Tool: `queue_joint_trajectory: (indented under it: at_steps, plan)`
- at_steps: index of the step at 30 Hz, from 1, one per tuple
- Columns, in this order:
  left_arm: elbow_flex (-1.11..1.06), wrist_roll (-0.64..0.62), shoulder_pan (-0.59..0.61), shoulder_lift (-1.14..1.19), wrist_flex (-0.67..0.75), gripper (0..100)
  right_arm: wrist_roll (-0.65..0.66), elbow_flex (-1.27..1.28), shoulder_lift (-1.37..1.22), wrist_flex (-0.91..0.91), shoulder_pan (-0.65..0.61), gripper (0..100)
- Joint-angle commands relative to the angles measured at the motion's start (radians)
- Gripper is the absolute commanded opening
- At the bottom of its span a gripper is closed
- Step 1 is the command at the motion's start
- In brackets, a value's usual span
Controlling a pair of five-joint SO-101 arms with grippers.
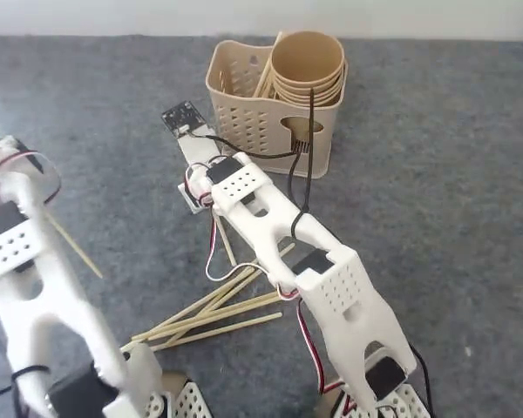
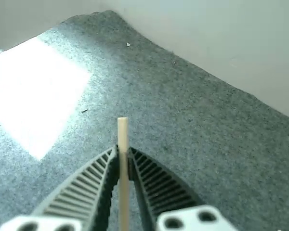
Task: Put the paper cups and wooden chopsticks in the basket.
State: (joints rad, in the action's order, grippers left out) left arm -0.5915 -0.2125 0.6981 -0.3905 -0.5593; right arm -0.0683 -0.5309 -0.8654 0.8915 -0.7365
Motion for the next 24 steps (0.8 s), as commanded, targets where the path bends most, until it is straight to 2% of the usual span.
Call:
queue_joint_trajectory:
  at_steps: [1, 11, 20, 24]
  plan:
    - [0.010, 0.008, -0.003, -0.058, 0.023, 1, 0.014, -0.097, -0.027, -0.007, 0.021, 1.7]
    - [0.007, 0.008, -0.003, -0.058, 0.021, 1, 0.012, -0.338, 0.091, 0.259, -0.047, 0.8]
    - [-0.013, 0.006, -0.003, -0.058, 0.026, 1, 0.012, -0.614, 0.268, 0.285, -0.038, 0.8]
    - [-0.012, 0.006, -0.003, -0.058, 0.026, 1, 0.012, -0.770, 0.337, 0.397, -0.021, 0.8]
